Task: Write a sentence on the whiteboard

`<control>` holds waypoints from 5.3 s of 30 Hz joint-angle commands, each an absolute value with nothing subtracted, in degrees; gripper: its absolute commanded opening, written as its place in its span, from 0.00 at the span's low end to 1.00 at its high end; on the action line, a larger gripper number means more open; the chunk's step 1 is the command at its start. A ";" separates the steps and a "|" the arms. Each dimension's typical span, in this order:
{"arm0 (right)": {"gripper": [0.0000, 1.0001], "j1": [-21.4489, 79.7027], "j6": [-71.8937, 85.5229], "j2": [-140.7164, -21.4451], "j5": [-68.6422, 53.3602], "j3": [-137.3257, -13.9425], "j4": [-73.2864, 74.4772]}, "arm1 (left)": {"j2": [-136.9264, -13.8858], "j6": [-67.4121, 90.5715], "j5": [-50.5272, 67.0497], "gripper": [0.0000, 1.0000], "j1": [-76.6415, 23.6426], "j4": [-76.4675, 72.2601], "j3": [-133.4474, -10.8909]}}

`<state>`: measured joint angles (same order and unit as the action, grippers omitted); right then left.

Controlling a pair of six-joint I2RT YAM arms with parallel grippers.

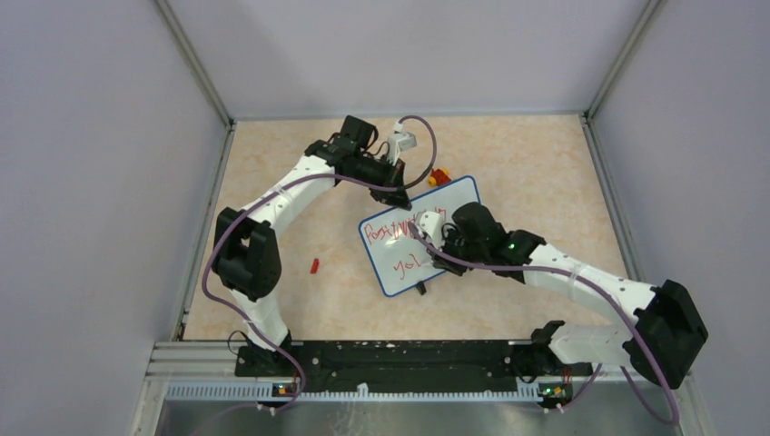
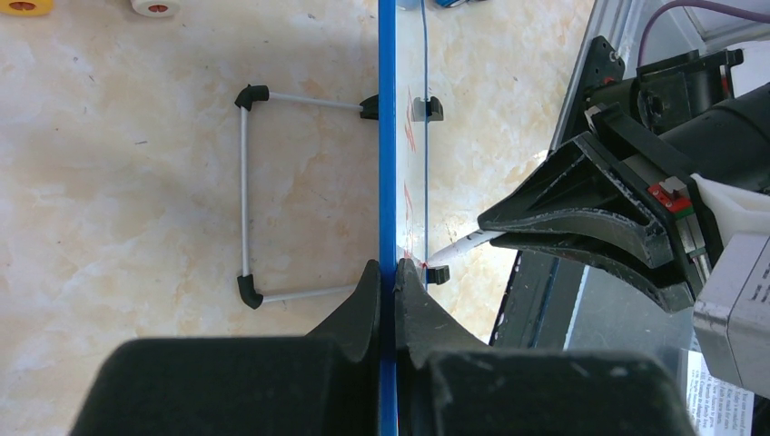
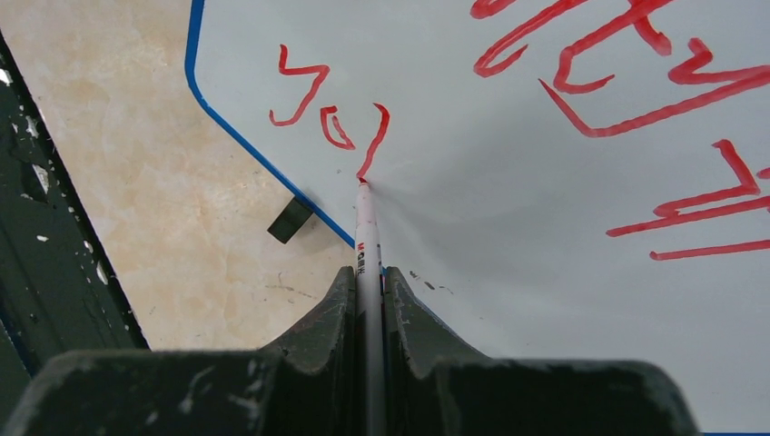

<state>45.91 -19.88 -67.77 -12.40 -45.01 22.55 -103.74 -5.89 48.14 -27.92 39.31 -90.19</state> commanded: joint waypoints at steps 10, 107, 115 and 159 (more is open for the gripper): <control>0.00 42.37 -19.28 -65.74 -10.02 -50.13 20.40 | -103.45 -7.02 46.40 0.00 -29.57 39.21 -88.84; 0.00 38.81 -21.53 -65.80 -11.06 -50.49 23.10 | -102.83 -7.44 46.59 0.00 -29.83 39.11 -88.24; 0.00 37.79 -22.94 -64.80 -12.03 -50.32 25.50 | -103.18 -7.41 46.65 0.00 -29.80 39.05 -88.54; 0.00 30.64 -22.94 -65.39 -18.69 -50.54 25.92 | -102.22 -7.55 46.92 0.00 -29.97 38.50 -87.37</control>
